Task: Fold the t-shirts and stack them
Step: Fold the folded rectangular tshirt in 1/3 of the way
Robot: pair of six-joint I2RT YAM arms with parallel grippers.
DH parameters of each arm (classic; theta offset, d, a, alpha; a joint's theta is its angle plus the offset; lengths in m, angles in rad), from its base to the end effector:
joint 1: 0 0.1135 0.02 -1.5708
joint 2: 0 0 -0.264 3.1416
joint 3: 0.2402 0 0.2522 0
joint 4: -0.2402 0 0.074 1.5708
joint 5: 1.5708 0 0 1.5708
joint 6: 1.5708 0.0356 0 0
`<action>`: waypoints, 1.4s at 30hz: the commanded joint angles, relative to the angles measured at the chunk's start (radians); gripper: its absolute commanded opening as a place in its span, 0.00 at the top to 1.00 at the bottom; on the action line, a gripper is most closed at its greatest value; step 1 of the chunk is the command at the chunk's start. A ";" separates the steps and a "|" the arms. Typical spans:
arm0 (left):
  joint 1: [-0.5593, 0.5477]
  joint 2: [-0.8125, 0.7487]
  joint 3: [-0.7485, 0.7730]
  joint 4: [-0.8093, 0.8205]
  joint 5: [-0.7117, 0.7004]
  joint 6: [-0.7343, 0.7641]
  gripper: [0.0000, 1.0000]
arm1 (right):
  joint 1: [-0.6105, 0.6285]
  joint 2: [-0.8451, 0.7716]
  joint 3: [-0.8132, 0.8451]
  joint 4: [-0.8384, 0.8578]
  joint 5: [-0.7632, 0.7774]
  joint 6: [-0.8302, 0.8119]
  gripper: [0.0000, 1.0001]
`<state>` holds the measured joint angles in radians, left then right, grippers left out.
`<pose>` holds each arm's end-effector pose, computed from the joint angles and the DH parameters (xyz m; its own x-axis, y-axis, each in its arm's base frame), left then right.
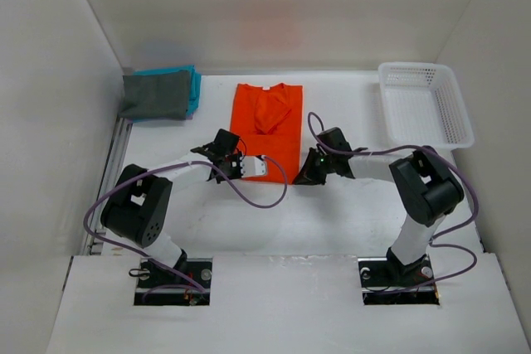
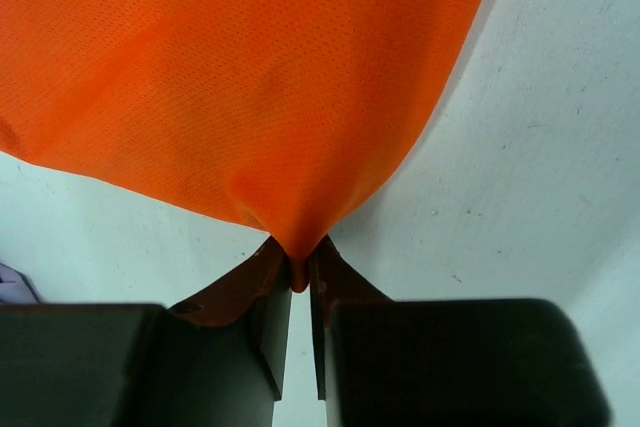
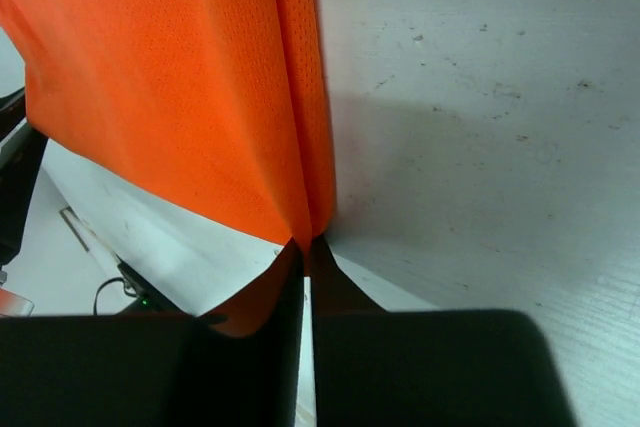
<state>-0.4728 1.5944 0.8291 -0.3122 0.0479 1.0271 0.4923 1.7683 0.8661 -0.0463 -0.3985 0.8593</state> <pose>0.2630 -0.1365 0.1545 0.0009 0.9597 -0.2811 0.9168 0.1114 0.3834 0.2869 0.1696 0.1306 -0.9485 0.2834 -0.1418 0.1277 0.7514 0.6474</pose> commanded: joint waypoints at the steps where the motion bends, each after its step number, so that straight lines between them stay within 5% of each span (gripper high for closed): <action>1: -0.008 -0.037 -0.033 -0.030 0.032 -0.044 0.92 | -0.008 0.008 -0.025 0.043 0.049 -0.003 0.97; 11: -0.033 -0.129 -0.051 -0.187 0.033 -0.079 0.95 | 0.016 -0.151 -0.082 0.005 0.063 -0.020 1.00; 18: -0.137 -0.373 -0.010 -0.647 0.050 -0.140 0.96 | 0.203 -0.467 -0.153 -0.263 0.082 -0.006 1.00; 25: -0.235 -0.510 0.218 -1.051 0.228 -0.324 0.94 | 0.421 -0.694 -0.020 -0.617 0.156 0.104 1.00; 31: -0.178 -0.458 0.315 -1.041 0.299 -0.380 0.93 | 0.423 -0.710 0.047 -0.672 0.152 0.103 1.00; 42: 0.062 -0.165 0.504 -0.808 0.314 -0.404 0.92 | 0.179 -0.485 0.188 -0.615 0.109 -0.138 1.00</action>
<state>-0.4480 1.4029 1.2564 -1.2026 0.3367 0.6407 0.7105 1.2594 0.9779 -0.6807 -0.2859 0.8135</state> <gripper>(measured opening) 0.081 0.010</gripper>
